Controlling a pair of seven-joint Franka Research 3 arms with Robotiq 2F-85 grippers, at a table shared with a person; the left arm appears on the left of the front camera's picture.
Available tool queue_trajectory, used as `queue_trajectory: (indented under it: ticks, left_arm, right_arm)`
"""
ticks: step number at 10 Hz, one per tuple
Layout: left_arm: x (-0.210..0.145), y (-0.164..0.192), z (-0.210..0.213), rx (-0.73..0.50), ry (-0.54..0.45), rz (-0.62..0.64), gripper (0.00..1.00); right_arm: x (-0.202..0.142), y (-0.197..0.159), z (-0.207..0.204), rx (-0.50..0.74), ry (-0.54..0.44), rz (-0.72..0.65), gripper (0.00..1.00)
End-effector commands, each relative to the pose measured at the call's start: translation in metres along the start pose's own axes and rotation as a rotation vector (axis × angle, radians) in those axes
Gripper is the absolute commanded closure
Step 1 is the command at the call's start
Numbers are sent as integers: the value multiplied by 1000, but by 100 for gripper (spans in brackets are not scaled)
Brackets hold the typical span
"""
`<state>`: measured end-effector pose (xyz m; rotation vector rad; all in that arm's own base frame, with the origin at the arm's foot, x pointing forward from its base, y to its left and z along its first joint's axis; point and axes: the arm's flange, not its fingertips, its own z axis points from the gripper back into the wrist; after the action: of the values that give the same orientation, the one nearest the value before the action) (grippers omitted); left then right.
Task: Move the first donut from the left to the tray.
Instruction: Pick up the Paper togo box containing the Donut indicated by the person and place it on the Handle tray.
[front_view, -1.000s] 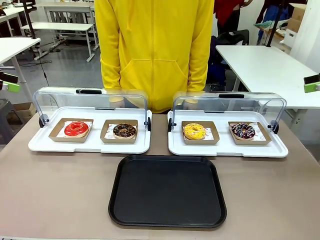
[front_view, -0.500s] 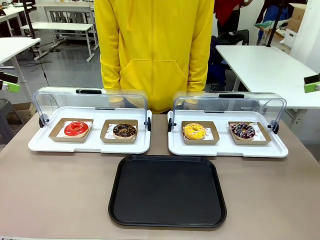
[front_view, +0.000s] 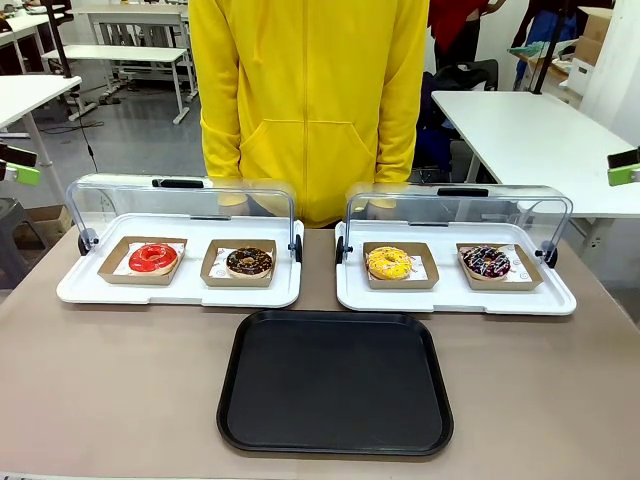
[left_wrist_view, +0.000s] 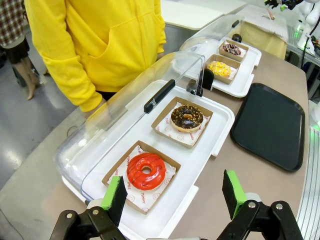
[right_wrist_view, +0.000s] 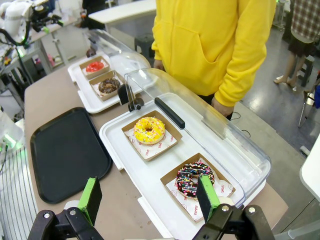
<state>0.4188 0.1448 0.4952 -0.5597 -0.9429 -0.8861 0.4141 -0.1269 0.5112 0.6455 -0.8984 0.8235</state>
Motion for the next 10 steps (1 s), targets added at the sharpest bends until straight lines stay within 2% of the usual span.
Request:
queue_trajectory:
  ticks: [1, 10]
  left_arm:
    - [1, 2, -1, -6, -27, -10, 0]
    - [1, 2, -1, -6, -27, -10, 0]
  right_arm:
    - [1, -2, -1, 4, -23, 22, 0]
    - [1, -2, -1, 4, -23, 22, 0]
